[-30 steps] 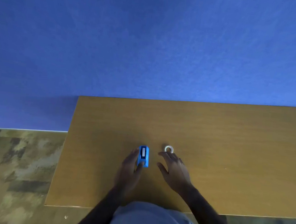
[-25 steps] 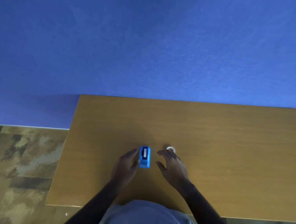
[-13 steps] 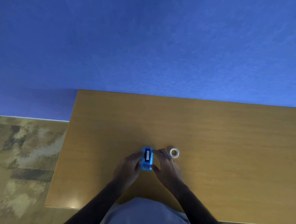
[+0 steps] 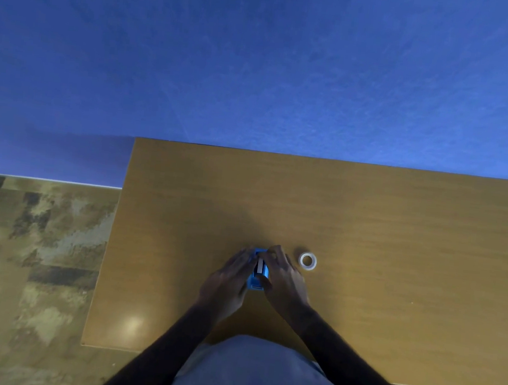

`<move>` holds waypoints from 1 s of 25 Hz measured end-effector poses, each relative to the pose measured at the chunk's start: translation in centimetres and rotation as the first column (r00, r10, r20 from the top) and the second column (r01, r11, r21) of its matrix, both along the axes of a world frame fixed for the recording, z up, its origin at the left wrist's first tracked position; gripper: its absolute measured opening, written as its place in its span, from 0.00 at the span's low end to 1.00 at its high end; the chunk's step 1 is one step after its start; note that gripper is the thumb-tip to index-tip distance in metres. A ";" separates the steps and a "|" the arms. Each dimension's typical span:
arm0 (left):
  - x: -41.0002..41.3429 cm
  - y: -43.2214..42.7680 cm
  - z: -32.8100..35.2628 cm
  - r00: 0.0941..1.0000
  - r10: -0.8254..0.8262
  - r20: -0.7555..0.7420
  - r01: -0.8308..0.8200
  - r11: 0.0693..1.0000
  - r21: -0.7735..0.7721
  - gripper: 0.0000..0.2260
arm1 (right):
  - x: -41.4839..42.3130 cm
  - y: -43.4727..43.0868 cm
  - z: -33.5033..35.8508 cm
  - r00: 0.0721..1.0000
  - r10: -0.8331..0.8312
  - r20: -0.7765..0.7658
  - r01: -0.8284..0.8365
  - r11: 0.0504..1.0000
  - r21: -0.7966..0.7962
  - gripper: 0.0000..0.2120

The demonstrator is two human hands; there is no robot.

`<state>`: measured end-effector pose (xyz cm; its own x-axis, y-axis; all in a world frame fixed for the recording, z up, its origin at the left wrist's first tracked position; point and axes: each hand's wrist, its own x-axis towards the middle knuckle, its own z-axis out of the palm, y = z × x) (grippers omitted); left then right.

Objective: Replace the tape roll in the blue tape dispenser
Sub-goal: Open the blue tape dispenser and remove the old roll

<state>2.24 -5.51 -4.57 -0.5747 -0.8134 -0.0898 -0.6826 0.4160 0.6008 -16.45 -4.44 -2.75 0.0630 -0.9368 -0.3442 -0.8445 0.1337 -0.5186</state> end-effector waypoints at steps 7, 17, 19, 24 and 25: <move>-0.9 -0.6 -0.1 0.977 0.213 -0.011 -0.211 0.973 0.098 0.22 | -0.6 -0.3 -0.4 1.000 0.020 0.014 -0.019 0.998 -0.059 0.18; -0.9 -0.6 0.9 0.947 0.322 0.005 -0.313 0.918 0.245 0.23 | -0.8 -0.7 0.2 0.998 0.051 -0.041 -0.053 0.998 -0.044 0.22; -0.9 -0.2 1.0 0.937 0.348 -0.019 -0.331 0.905 0.267 0.23 | -0.8 -0.7 0.2 0.998 0.054 -0.040 -0.056 0.997 -0.049 0.21; -1.0 0.7 0.6 0.899 0.426 -0.096 -0.365 0.853 0.373 0.22 | -1.0 -0.4 -0.1 0.998 0.053 -0.017 -0.054 0.998 -0.043 0.20; -1.0 0.7 0.6 0.887 0.450 -0.106 -0.378 0.838 0.394 0.21 | -1.0 -0.4 -0.1 0.999 0.049 0.000 -0.049 0.998 -0.048 0.20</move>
